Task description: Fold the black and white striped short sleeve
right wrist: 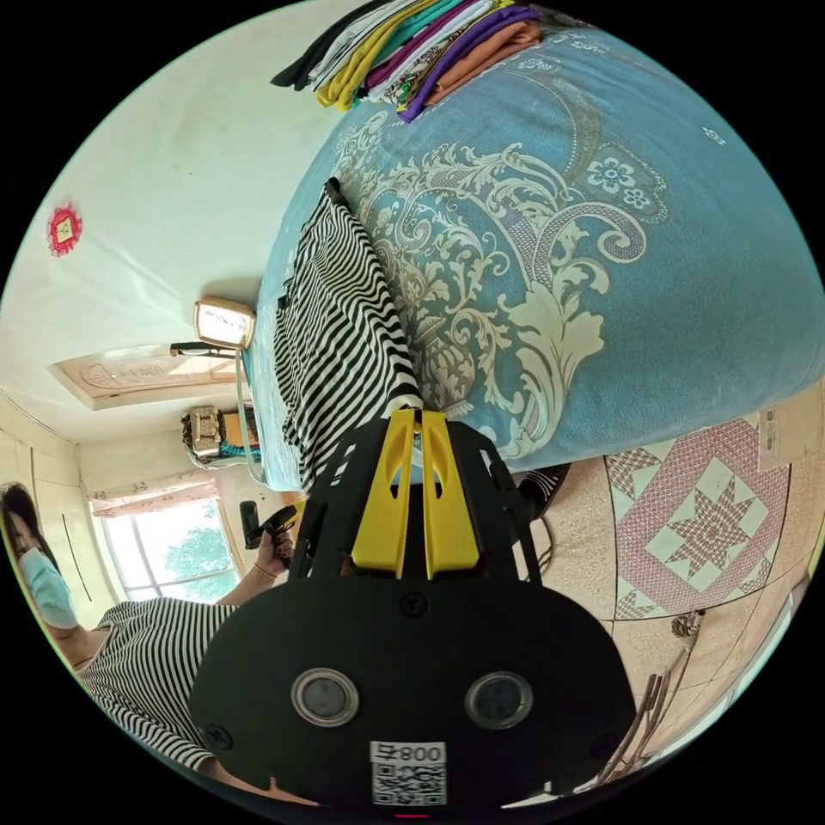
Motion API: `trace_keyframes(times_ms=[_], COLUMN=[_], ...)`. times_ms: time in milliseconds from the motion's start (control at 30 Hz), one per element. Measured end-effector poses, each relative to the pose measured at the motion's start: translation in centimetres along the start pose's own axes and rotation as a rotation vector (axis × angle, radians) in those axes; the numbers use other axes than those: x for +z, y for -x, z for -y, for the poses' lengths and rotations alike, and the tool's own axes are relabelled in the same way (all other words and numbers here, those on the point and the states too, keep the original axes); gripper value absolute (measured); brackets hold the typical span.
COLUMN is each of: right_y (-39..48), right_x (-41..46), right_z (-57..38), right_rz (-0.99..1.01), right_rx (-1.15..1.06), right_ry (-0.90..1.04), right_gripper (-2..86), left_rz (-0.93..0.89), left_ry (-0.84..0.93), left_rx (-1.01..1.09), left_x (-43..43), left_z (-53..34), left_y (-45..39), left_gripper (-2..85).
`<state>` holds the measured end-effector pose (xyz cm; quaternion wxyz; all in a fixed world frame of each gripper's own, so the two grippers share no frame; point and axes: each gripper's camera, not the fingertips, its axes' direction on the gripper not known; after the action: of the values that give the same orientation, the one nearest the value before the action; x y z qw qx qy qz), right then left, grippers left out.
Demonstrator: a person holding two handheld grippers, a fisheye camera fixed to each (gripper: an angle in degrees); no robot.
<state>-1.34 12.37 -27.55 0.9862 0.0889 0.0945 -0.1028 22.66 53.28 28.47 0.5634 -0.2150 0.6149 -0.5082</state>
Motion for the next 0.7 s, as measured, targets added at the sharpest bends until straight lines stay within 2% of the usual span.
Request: trace_keyframes(times_ms=[200,367,567,700], right_y=[0.4,0.0,-0.7,-0.5], right_x=[0.4,0.7,0.3,1.0], right_z=[-0.4,-1.2,-2.4,-3.1], right_rz=[-0.001,0.018,-0.051,-0.108], right_rx=[-0.012,0.007,0.041,0.043], right_ry=[0.018,0.023,-0.01,-0.012], right_gripper=[1.0,1.1,1.0,1.7], left_rz=[0.099,0.17,-0.003,-0.056], left_ry=[0.016,0.085,0.01,-0.025], left_rx=[0.1,0.087,0.038,0.021], left_x=[0.7,2.5,-0.4,-1.9], left_z=[0.9,1.9,-0.3,-1.0], left_y=[-2.2,-2.7,-1.8,-1.8], left_gripper=[6.5,3.6,1.3,0.9])
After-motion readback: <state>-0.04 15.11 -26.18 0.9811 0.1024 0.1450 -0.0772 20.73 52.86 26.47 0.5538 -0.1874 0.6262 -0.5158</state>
